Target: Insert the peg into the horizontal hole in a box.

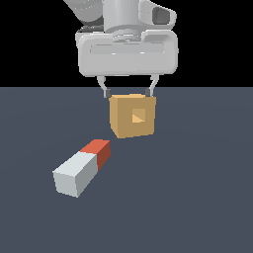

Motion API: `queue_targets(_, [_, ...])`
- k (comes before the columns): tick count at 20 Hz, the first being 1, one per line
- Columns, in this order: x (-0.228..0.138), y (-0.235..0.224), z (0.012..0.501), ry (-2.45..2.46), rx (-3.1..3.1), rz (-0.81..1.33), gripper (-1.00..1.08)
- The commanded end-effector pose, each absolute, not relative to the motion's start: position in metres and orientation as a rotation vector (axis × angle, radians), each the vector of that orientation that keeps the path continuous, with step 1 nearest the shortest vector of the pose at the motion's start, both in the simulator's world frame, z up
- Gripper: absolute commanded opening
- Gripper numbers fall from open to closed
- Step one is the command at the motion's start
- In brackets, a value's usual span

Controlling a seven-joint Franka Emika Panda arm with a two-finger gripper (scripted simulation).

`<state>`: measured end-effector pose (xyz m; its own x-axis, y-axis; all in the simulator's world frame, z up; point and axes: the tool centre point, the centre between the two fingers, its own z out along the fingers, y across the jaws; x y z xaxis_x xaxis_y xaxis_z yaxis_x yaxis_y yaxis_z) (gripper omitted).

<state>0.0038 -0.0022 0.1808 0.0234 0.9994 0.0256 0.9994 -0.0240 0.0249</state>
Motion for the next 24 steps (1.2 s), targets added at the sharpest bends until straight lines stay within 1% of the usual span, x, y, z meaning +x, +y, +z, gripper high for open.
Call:
queue_targets(1, [0.004,-0.002,0.181,-2.195,-2.247,-0.056,1.0])
queue_targets(7, [-0.002,-0.008,0.175,-2.178,-2.263,-0.053,1.0])
queue_targets(12, [-0.016,-0.021,0.16,-2.137,-2.302,-0.045,1.0])
queue_targets(24, [-0.081,-0.07,0.098,-1.956,-2.459,-0.011,1.0])
